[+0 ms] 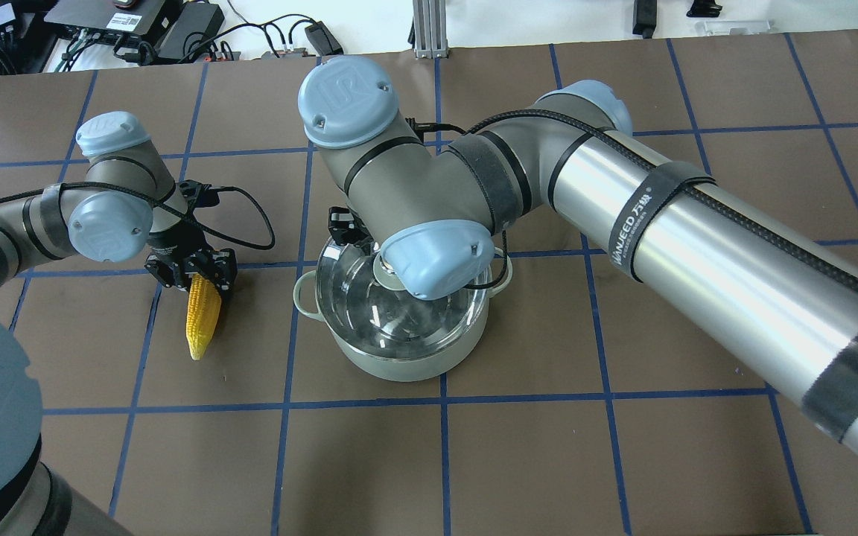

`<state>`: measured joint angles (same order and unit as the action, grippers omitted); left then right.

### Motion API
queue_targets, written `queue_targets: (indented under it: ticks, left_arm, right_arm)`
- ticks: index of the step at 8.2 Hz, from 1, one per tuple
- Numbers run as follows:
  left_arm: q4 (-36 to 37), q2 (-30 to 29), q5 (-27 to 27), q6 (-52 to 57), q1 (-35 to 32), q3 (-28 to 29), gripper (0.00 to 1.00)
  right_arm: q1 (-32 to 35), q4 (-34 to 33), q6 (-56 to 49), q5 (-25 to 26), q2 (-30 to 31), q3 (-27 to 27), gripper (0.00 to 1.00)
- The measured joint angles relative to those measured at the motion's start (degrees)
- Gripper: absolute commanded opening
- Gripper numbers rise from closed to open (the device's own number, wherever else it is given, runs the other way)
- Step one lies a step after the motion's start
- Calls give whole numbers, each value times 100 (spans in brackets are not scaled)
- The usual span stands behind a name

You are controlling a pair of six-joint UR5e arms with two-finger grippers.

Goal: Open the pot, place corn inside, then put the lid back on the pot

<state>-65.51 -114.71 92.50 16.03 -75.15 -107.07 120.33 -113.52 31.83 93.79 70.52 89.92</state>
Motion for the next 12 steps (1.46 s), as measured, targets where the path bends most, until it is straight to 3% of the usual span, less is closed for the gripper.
queue_targets:
  ticks: [5, 8, 12]
  left_arm:
    - [-861, 465, 34, -600, 0, 273, 0]
    - [-1329, 821, 195, -766, -11, 804, 0]
    - [-1337, 1140, 266, -1200, -165, 1028, 0]
  right_arm:
    - [-1, 264, -44, -170, 30, 2, 65]
    - [-1, 341, -50, -199, 52, 0, 35]
    - [-12, 643, -229, -400, 71, -92, 24]
